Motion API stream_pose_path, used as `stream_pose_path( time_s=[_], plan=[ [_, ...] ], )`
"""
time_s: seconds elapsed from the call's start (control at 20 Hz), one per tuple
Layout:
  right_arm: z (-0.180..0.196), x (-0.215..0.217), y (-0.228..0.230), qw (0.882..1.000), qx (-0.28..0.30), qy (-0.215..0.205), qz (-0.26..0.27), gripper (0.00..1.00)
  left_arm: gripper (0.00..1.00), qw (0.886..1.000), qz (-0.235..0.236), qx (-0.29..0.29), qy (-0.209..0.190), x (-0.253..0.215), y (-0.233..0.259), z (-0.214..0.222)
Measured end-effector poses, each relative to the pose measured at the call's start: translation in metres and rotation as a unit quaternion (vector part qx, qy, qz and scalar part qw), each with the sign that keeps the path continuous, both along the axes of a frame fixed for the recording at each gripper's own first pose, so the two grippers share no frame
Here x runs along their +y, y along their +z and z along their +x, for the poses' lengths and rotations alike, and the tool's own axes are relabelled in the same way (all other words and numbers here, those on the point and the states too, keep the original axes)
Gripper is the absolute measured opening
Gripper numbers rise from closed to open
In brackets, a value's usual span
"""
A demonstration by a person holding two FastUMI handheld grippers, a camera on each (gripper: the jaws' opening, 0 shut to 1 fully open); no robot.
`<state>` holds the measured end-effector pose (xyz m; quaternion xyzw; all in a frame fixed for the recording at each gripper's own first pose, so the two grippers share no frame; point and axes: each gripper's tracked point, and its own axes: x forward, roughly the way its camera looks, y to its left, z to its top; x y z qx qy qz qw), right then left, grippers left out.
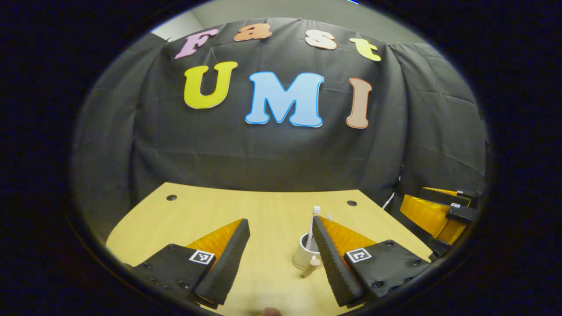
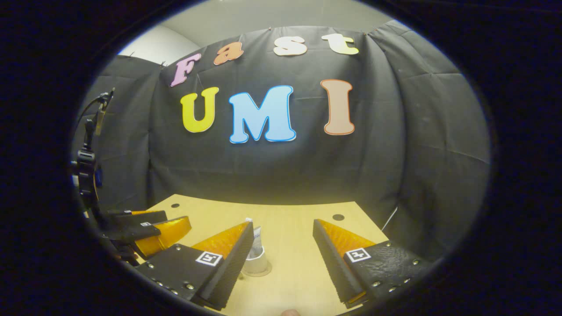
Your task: Put the toothbrush and toothpaste on the desktop into the cup, then pick up the cup and place it on the coaster on the desktop.
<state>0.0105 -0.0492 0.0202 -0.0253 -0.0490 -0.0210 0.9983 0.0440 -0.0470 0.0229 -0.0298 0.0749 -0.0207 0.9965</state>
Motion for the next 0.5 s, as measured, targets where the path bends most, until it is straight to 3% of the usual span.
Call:
stream_pose_path(
  time_s=[0.05,0.3,0.5],
  plan=[
    [-0.001,0.002,0.001,1.000,-0.003,-0.004,-0.002,0.87,0.92,1.000,0.007,-0.010,0.000,0.002,0.005,-0.001],
    [-0.002,0.009,0.004,1.000,-0.014,-0.019,-0.003,0.87,0.93,0.998,0.037,-0.057,-0.001,0.006,0.022,0.005],
    [-0.001,0.011,0.015,0.999,-0.024,-0.036,0.002,0.87,0.93,0.998,0.021,-0.062,-0.014,0.005,0.020,0.005]
  ],
)
